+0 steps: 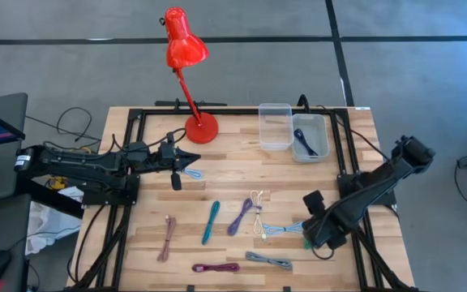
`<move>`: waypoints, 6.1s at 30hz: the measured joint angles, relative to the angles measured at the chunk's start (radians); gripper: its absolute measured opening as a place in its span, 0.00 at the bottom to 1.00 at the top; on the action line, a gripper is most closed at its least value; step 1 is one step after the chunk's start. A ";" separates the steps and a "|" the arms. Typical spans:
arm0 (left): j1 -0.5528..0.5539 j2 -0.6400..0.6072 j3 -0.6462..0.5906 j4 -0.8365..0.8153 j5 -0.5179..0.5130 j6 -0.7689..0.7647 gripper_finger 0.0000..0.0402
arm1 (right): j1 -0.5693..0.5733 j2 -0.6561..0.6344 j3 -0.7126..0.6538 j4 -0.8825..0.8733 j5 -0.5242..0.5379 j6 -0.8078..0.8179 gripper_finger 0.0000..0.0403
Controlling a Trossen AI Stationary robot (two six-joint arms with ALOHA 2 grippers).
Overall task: Pick & Place USB Port
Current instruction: Put the green charger cable into the transparent bin
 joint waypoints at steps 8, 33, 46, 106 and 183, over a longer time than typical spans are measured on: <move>0.000 0.000 0.000 0.000 0.000 0.000 0.01 | 0.007 0.060 -0.011 0.025 -0.057 0.057 0.57; 0.000 0.000 0.000 0.000 0.000 0.000 0.01 | 0.104 0.089 -0.172 0.161 -0.012 0.158 0.50; 0.000 0.000 0.000 0.000 0.000 0.000 0.01 | 0.104 0.087 -0.211 0.213 -0.010 0.185 0.29; 0.000 0.000 0.000 0.000 0.000 0.004 0.01 | -0.359 -0.677 -0.210 -0.241 0.653 0.731 0.00; 0.000 0.000 0.000 -0.001 0.000 0.004 0.01 | -1.220 -0.235 -0.321 0.550 0.373 0.098 0.24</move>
